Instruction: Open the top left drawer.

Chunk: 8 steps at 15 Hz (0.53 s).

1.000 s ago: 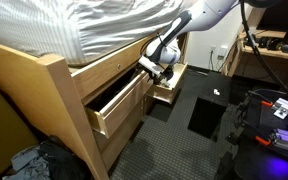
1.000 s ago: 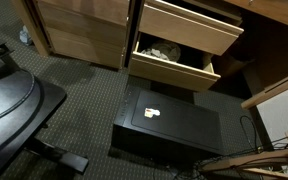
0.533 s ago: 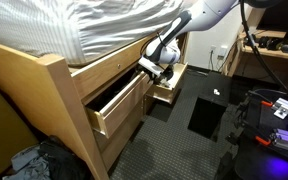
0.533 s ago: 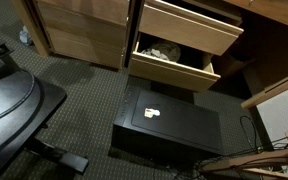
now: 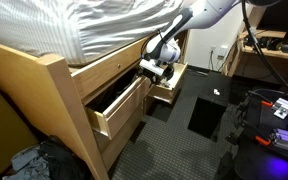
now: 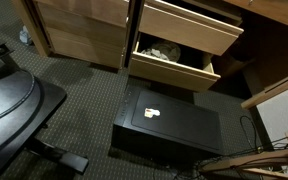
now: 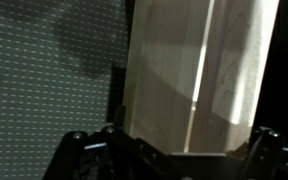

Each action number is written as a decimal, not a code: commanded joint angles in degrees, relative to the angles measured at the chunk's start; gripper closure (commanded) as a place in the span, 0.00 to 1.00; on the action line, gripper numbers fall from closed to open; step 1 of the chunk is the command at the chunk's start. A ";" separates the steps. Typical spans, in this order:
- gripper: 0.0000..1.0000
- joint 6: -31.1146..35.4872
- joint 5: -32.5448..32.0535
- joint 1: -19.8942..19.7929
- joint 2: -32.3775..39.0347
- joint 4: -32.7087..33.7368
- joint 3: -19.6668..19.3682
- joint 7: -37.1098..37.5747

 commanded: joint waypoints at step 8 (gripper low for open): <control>0.00 -35.99 -12.07 2.68 -5.17 2.79 -10.74 6.91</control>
